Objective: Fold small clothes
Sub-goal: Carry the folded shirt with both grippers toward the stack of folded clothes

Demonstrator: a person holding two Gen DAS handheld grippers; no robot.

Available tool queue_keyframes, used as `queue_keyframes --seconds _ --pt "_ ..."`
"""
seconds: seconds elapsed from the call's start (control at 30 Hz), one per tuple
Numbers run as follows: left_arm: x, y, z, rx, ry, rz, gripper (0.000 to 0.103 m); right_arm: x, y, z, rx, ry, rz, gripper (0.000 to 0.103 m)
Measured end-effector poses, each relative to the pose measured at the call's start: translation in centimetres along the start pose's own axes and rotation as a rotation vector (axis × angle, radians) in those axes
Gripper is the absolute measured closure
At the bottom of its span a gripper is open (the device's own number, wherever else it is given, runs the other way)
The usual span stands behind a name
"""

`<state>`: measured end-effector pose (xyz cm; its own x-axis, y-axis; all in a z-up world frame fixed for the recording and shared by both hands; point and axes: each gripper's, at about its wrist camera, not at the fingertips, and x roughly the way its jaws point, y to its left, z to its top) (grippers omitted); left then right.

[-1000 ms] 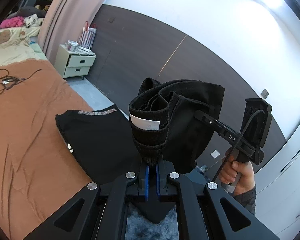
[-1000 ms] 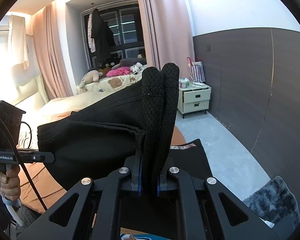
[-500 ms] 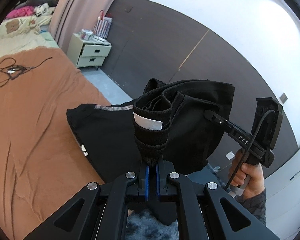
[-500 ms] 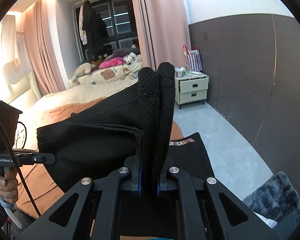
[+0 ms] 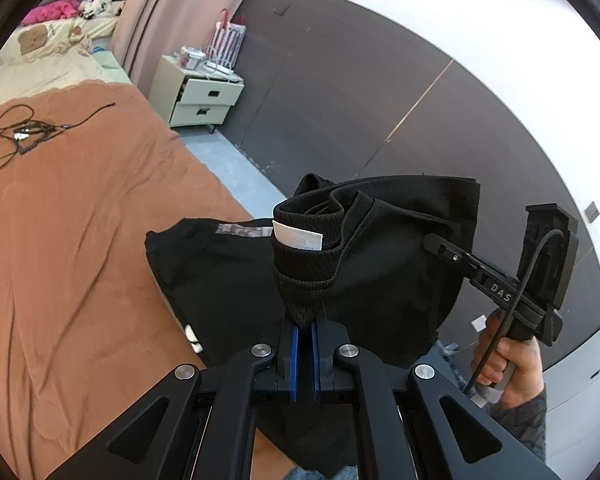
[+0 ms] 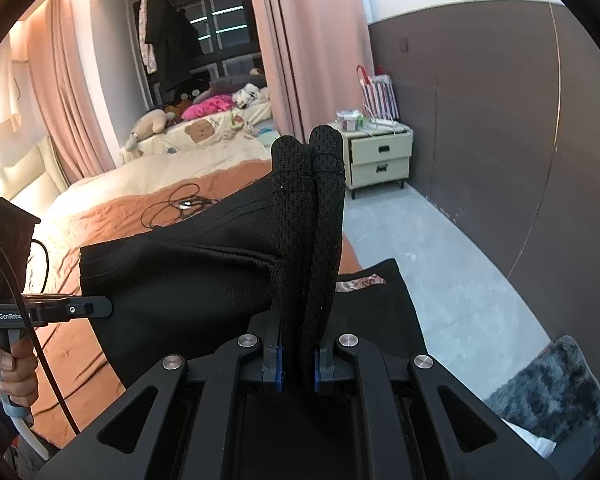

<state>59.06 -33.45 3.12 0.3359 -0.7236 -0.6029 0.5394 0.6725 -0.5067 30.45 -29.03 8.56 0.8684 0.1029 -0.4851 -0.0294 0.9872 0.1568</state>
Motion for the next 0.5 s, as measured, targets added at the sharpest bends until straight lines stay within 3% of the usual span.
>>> queue_keyframes --seconds 0.03,0.5 --pt "0.5 0.3 0.2 -0.003 0.005 0.005 0.098 0.1 -0.2 -0.2 0.024 -0.003 -0.057 0.097" --pt "7.6 4.9 1.8 -0.045 0.074 0.052 0.098 4.9 -2.5 1.6 0.086 0.095 -0.072 0.097"
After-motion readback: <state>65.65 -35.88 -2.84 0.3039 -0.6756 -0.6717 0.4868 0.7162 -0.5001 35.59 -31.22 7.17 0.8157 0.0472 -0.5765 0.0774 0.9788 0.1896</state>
